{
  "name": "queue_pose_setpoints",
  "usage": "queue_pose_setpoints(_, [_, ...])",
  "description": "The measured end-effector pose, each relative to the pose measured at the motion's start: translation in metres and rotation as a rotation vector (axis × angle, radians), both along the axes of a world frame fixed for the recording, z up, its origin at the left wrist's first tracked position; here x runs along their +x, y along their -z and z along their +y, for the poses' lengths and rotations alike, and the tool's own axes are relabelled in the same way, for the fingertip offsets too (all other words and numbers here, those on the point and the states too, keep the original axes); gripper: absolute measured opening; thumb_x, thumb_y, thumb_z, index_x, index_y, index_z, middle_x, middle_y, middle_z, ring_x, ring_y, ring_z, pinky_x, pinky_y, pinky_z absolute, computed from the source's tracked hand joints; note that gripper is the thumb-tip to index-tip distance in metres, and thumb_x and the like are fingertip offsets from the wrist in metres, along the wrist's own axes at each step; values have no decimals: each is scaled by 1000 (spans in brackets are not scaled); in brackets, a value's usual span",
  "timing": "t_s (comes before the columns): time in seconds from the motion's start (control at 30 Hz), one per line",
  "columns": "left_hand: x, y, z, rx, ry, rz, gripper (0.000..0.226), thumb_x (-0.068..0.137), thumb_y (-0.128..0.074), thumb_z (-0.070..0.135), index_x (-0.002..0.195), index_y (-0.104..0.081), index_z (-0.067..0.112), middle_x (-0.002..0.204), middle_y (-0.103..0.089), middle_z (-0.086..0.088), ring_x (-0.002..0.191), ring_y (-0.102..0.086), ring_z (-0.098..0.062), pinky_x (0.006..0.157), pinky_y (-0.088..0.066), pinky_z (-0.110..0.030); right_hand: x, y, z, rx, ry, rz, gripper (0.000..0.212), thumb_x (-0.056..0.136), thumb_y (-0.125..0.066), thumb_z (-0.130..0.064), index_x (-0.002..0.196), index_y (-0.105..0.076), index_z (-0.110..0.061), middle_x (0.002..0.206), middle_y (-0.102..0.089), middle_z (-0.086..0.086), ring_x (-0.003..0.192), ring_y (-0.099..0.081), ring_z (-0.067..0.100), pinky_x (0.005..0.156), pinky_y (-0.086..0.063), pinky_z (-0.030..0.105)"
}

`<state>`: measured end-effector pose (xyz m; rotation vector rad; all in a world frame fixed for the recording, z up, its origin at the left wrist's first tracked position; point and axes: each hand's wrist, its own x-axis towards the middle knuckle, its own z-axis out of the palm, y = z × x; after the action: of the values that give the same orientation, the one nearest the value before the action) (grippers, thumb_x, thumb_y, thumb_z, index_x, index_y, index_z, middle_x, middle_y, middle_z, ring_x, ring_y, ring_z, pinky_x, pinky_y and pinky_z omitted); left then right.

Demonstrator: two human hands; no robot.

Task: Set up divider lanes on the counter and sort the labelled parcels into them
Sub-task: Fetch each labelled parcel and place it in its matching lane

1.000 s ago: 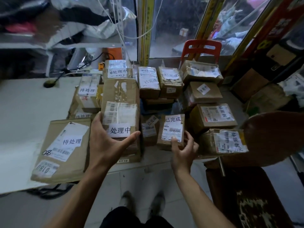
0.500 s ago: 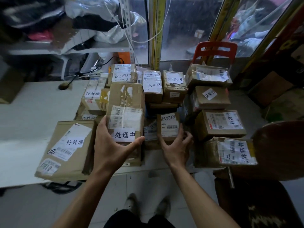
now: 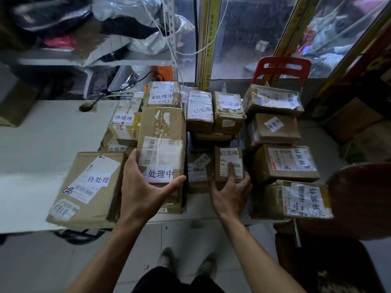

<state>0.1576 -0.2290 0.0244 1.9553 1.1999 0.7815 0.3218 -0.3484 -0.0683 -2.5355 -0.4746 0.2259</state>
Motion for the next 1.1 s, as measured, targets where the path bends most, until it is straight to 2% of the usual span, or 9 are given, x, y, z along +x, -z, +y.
queue_pose_setpoints(0.2, [-9, 6, 3, 7, -44, 29, 138, 49, -82, 82, 155, -26, 14, 145, -47, -8, 133, -48, -24, 107, -50, -50, -8, 2, 11, 74, 77, -71, 85, 85, -72, -57, 157, -31, -37, 159, -13, 14, 139, -23, 36, 112, -35, 49])
queue_pose_setpoints(0.4, [-24, 10, 4, 24, -138, 87, 131, 51, -84, 76, 152, -30, 12, 139, -50, -10, 126, -52, -24, 103, -53, -49, -10, 5, 17, 50, 49, -35, 86, 85, -76, -47, 156, -29, -38, 160, -1, 8, 143, -15, 38, 117, -27, 55])
queue_pose_setpoints(0.6, [-30, 8, -2, 51, -162, 122, 129, 55, -84, 72, 153, -28, 10, 138, -49, -11, 124, -50, -23, 103, -52, -44, 1, 4, 13, -14, 15, -113, 82, 83, -76, -45, 153, -35, -34, 159, -8, 12, 141, -17, 37, 116, -24, 52])
queue_pose_setpoints(0.73, [-31, 10, -9, 41, -168, 164, 132, 56, -79, 77, 155, -24, 9, 141, -47, -13, 127, -50, -28, 103, -52, -49, -2, 12, 6, -41, 18, -12, 85, 81, -79, -43, 152, -34, -36, 158, -9, 13, 143, -15, 39, 119, -18, 55])
queue_pose_setpoints(0.97, [-27, 9, -11, 51, -155, 200, 132, 56, -75, 82, 155, -22, 11, 143, -47, -12, 129, -49, -28, 102, -52, -50, 5, 15, 1, -129, -27, 2, 82, 88, -67, -54, 157, -24, -38, 161, -4, 16, 146, -5, 34, 118, -14, 53])
queue_pose_setpoints(1.1, [-31, 8, -22, 45, -133, 215, 134, 55, -73, 85, 155, -22, 11, 141, -47, -10, 125, -51, -26, 99, -54, -48, 6, 18, 4, -230, -56, 44, 76, 96, -53, -57, 159, -21, -31, 166, 0, 15, 151, 0, 36, 121, -11, 55])
